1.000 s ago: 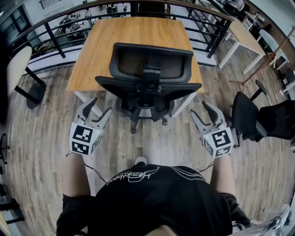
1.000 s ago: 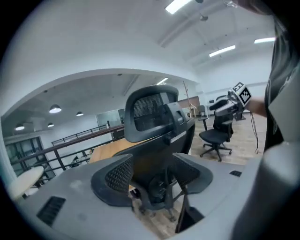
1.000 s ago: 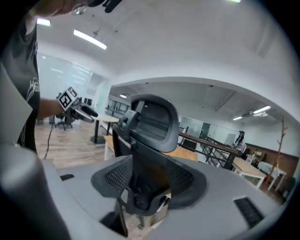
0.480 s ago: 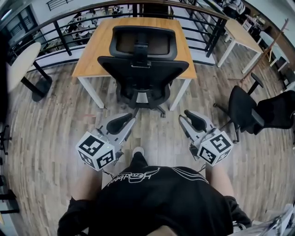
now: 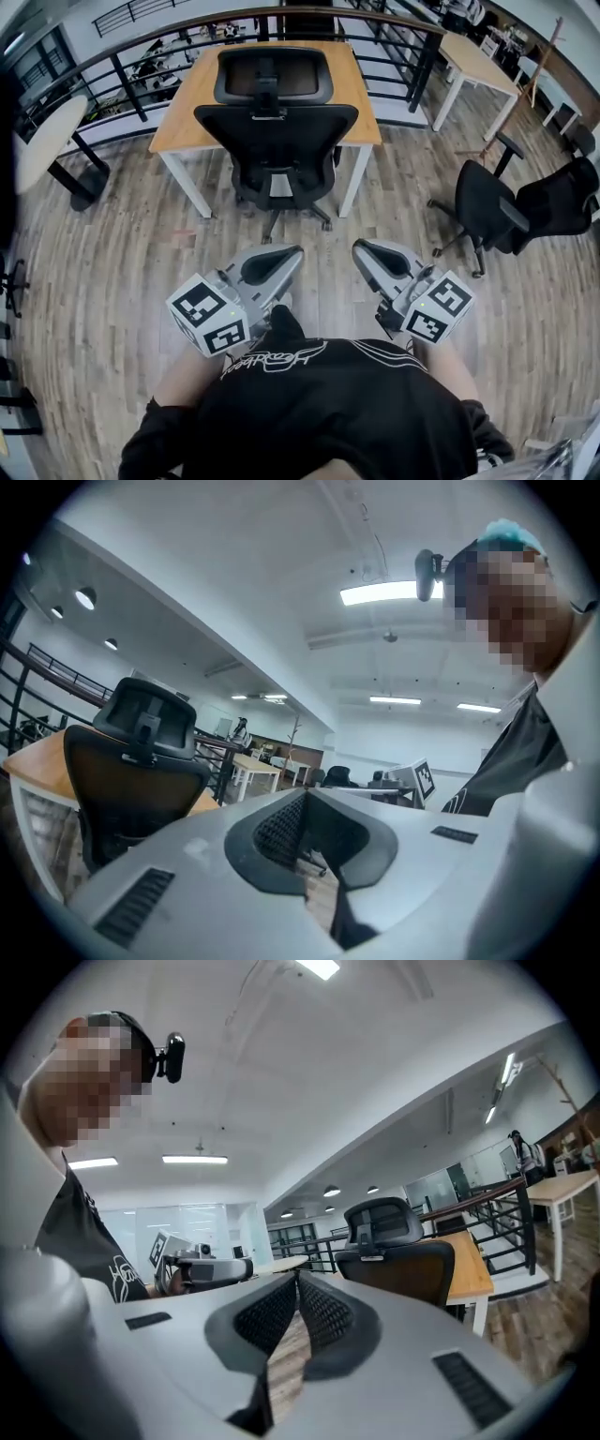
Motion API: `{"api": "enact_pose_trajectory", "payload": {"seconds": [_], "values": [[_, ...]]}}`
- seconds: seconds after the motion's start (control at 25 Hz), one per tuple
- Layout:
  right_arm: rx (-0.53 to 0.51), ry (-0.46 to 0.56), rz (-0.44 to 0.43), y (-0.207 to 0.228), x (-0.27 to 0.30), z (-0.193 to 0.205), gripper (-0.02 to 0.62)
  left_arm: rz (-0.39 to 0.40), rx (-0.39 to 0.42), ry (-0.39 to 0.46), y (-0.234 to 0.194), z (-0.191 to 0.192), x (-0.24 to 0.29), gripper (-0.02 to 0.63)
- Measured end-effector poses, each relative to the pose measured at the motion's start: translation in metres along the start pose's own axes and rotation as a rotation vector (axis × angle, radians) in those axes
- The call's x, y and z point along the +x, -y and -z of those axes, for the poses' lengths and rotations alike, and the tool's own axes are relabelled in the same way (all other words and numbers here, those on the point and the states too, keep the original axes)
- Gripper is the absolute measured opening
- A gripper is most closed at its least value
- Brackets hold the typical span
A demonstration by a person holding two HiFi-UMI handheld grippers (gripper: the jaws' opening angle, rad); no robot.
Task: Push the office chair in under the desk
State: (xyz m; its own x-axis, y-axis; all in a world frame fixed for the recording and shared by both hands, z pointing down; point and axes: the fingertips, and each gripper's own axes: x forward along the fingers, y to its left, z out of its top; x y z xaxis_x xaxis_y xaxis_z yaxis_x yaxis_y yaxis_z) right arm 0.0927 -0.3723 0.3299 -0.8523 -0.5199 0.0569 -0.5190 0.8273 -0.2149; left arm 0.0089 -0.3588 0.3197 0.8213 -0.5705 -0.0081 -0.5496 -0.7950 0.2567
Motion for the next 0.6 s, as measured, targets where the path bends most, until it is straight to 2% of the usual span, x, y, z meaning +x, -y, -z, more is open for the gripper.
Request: {"api": "enact_pose_trajectory", "payload": {"seconds": [0.2, 0.44, 0.6], "values": [[-0.036, -0.029, -0.042, -0.027, -0.006, 0.000, 0.041, -0.015, 0.102, -0.063, 0.023, 0.001, -0.004, 0.006], [-0.043, -0.014, -0.045, -0.036, -0.034, 0.015, 0.040, 0.020, 0.034, -0.045, 0.051, 0.021, -0.004, 0.006], [-0.050, -0.013, -0.048, -0.042, -0.033, 0.011, 0.040, 0.022, 0.029, -0.042, 0.053, 0.018, -0.008, 0.008]]}}
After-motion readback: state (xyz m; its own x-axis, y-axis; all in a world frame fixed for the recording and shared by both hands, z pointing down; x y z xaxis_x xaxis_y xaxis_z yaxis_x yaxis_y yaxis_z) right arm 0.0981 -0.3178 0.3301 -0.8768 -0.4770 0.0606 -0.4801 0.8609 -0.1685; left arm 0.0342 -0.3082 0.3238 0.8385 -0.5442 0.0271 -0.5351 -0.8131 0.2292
